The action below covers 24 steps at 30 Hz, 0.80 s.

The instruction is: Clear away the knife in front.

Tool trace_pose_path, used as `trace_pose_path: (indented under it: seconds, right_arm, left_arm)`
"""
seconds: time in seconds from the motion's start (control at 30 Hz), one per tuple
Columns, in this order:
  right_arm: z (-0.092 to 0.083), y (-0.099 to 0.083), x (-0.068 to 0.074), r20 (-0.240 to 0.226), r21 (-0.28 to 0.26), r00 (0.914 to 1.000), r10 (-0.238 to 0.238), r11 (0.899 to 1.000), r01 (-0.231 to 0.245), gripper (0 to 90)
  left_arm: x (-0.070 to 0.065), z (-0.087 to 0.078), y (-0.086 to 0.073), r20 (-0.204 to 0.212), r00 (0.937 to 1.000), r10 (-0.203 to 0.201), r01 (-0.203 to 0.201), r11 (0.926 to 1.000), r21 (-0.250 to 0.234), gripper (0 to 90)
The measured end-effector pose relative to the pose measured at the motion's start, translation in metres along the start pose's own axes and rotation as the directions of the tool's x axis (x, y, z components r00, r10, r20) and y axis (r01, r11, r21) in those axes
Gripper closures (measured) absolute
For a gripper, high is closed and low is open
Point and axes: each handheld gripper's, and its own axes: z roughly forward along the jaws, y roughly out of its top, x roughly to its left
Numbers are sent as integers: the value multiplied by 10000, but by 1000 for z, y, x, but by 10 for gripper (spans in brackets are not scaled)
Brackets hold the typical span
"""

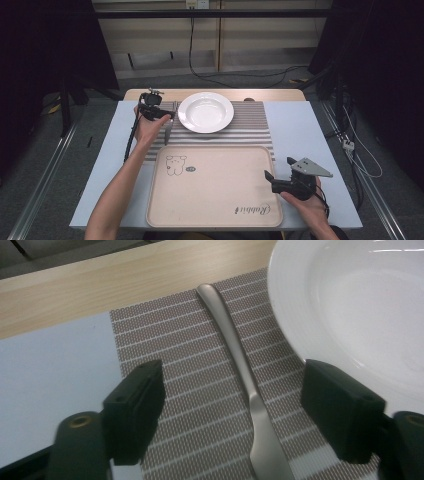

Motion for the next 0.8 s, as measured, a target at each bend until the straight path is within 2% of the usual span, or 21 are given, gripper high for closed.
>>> trace_pose_path:
  seconds: [0.07,0.1,0.17,0.2,0.23,0.3,0.43,0.6,0.63,0.7,0.73,0.8]
  right_arm:
    - [0,0,0,-37,20,10000,-23,10000,23,88]
    - [0,0,0,-30,32,10000,7,10000,-7,88]
    - [0,0,0,-25,32,10000,22,10000,-22,87]
    - [0,0,0,-34,36,10000,16,10000,-16,88]
    - [-1,0,0,-52,48,10000,8,10000,-7,88]
    - [0,0,1,-91,52,9999,-61,10000,61,89]
    - [0,0,1,-173,81,9998,-92,9999,93,92]
    - [0,0,1,-204,105,9998,-35,9999,37,93]
    - [0,0,1,-222,103,9997,-34,9999,36,94]
    - [0,0,0,-229,106,9997,-22,9999,24,94]
    - [0,0,0,-229,106,9997,-22,9999,24,94]
    - [0,0,0,-226,107,9997,1,9999,2,94]
  left_arm:
    - [0,7,2,-33,10000,-34,34,9999,122,313]
    - [1,11,3,50,9999,90,-93,9989,458,331]
    - [4,17,5,250,9996,-100,72,9940,1087,344]
    - [4,17,5,250,9996,-100,72,9940,1087,346]
    - [4,19,5,242,9994,-267,243,9952,953,362]
    - [6,25,5,363,9980,-519,479,9936,1023,380]
    - [4,32,5,371,9990,-266,219,9922,1226,435]
    - [4,40,7,171,9992,-374,352,9924,1181,435]
    - [3,41,8,102,9995,-293,279,9925,1189,471]
    - [4,40,9,357,9989,-291,244,9918,1254,535]
    - [4,40,9,357,9989,-291,244,9918,1254,575]
    - [3,41,11,209,9992,-355,324,9902,1356,599]
